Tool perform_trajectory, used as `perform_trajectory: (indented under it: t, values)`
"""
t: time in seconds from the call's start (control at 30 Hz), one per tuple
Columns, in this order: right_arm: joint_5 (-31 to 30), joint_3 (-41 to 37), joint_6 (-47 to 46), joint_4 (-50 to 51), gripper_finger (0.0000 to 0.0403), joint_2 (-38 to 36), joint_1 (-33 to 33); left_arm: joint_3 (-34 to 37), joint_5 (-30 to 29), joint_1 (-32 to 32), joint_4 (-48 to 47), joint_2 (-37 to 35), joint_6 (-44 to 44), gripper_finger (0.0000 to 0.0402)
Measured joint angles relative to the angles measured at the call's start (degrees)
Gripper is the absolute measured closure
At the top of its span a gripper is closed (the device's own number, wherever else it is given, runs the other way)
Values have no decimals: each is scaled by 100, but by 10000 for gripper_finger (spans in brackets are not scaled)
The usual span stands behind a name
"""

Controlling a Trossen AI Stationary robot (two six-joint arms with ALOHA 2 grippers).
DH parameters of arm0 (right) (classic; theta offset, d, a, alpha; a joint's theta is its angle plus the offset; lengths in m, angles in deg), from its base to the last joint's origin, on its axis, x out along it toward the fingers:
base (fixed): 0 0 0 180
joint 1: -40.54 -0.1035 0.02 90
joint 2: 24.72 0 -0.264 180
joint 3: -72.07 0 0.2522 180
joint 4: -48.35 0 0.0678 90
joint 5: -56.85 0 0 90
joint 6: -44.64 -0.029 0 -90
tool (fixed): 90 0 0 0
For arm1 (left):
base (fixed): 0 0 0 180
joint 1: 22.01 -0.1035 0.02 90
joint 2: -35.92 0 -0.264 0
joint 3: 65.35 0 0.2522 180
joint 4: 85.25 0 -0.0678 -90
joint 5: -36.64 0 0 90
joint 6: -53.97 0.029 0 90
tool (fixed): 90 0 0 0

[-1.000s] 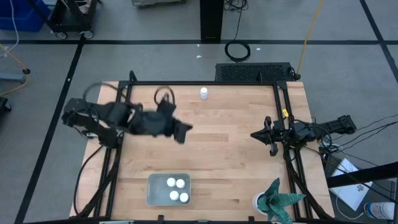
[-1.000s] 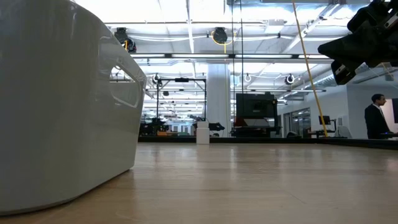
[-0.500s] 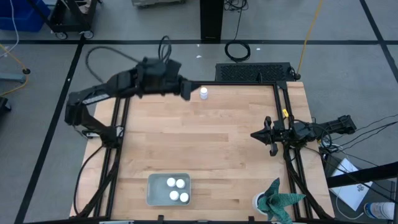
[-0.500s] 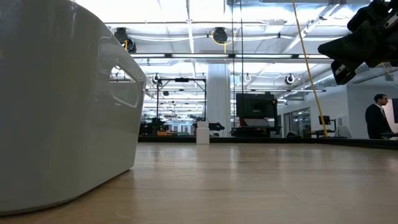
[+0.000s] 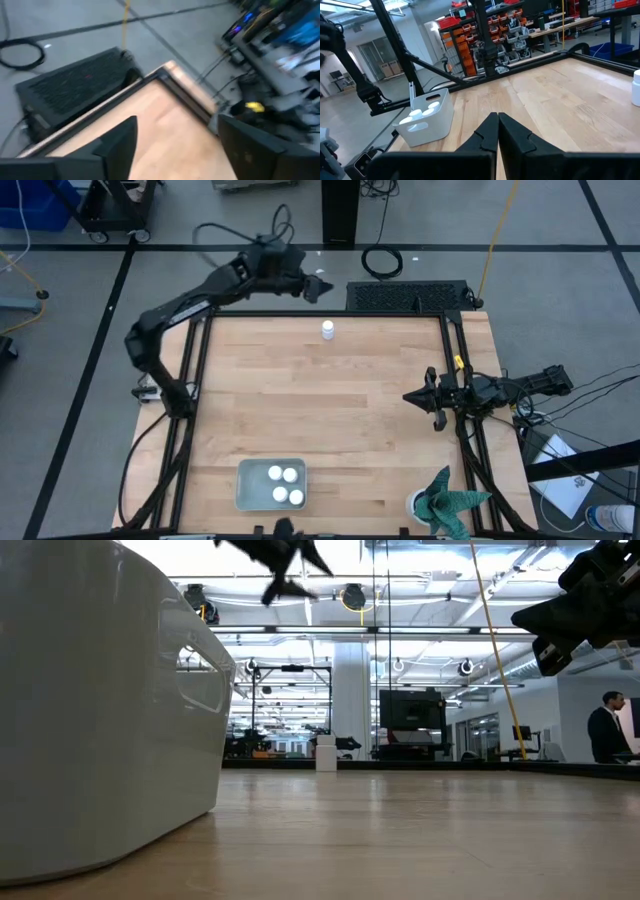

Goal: Pick and place pill bottles into a basket
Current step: Put the white medicine bottle into the gray bin

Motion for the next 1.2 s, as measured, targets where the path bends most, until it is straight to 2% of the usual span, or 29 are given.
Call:
perform_trajectory:
  t: [0.13, 0.2, 0.43, 0.53, 0.6, 0.9, 1.0, 1.2]
  values:
    - [1, 0, 0, -8, 398, 0, 0, 2, 62, -148, -14, 543, 408, 84]
    - [-1, 0, -2, -5, 399, 0, -1, 2, -110, -179, 11, 814, 525, 72]
    - [0, 0, 0, -8, 399, 0, 0, 2, -323, -229, -1, 1862, 603, 64]
    - [1, 0, -2, -10, 399, 0, -2, 2, -537, -196, -278, 2149, 421, 64]
    - [0, 0, 0, -8, 399, 0, 0, 4, -809, -142, -469, 2257, 435, 64]
    - [-1, 0, 0, -10, 399, 0, -1, 4, -1204, 143, -690, 2387, 659, 64]
    - [0, 0, -1, -9, 399, 0, -1, 4, -1237, 160, -572, 2387, 903, 64]
    - [-1, 0, -2, -8, 398, 0, 0, 2, -1044, 79, -658, 2589, 693, 64]
